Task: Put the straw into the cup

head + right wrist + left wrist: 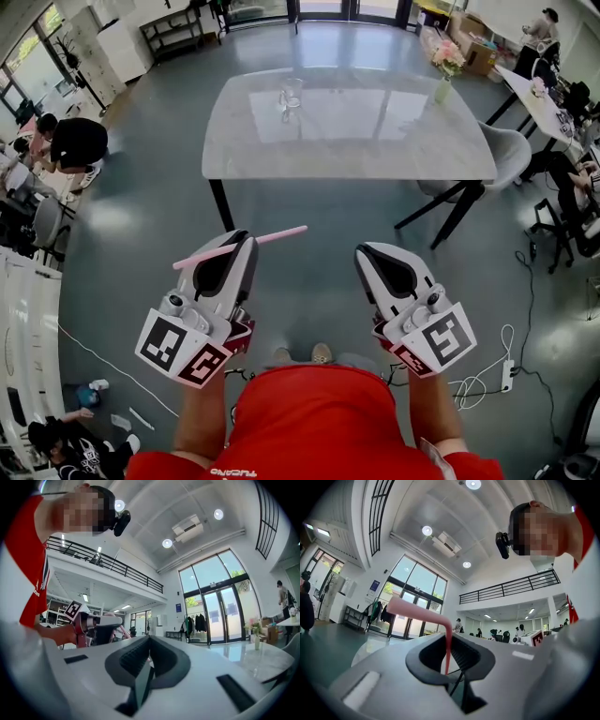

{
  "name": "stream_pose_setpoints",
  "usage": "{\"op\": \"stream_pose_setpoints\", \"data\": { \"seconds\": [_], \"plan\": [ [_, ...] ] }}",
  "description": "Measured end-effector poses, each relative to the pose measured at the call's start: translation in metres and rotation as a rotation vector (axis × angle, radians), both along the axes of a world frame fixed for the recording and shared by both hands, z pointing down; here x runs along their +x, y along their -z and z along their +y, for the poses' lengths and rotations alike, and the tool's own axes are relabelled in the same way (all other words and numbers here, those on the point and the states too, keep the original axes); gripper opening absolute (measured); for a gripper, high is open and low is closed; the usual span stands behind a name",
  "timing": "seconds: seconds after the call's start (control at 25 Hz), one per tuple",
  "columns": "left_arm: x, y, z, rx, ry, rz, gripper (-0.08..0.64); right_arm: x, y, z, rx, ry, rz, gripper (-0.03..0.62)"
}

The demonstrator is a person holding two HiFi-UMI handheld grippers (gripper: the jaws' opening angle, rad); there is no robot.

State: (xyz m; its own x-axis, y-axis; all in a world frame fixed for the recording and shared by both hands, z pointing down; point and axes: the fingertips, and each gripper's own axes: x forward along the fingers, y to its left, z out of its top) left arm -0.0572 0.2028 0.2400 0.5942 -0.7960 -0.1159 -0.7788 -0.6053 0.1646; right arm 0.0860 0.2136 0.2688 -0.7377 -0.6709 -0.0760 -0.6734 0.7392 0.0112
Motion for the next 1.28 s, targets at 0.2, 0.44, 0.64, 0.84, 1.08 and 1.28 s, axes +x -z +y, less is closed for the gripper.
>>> {"op": "stream_pose_setpoints", "data": {
  "seconds": [0.2, 0.44, 0.64, 0.84, 1.08, 1.28],
  "plan": [
    [0.008, -0.005, 0.003, 0.004, 0.027, -0.012, 0.034, 0.009, -0.005, -0.002, 0.007, 0.022, -0.001, 0.002],
    [0.009, -0.002, -0.005, 0.006, 0.049, -0.02, 0.034, 0.012, -0.005, -0.012, 0.002, 0.04, -0.008, 0.002],
    [0.007, -0.006, -0.016, 0.006, 0.062, -0.02, 0.034, 0.011, -0.011, -0.021, -0.002, 0.047, -0.008, 0.002],
    [0.006, -0.01, -0.037, 0.009, 0.054, -0.013, 0.034, 0.013, -0.014, -0.039, 0.0, 0.032, 0.001, 0.002],
    [0.0, -0.008, -0.077, 0.015, 0.034, -0.008, 0.034, 0.008, -0.012, -0.075, 0.005, 0.014, 0.01, 0.002],
    [-0.012, -0.007, -0.123, 0.015, 0.022, -0.008, 0.034, -0.004, -0.011, -0.116, 0.002, 0.0, 0.015, 0.002]
  ]
}}
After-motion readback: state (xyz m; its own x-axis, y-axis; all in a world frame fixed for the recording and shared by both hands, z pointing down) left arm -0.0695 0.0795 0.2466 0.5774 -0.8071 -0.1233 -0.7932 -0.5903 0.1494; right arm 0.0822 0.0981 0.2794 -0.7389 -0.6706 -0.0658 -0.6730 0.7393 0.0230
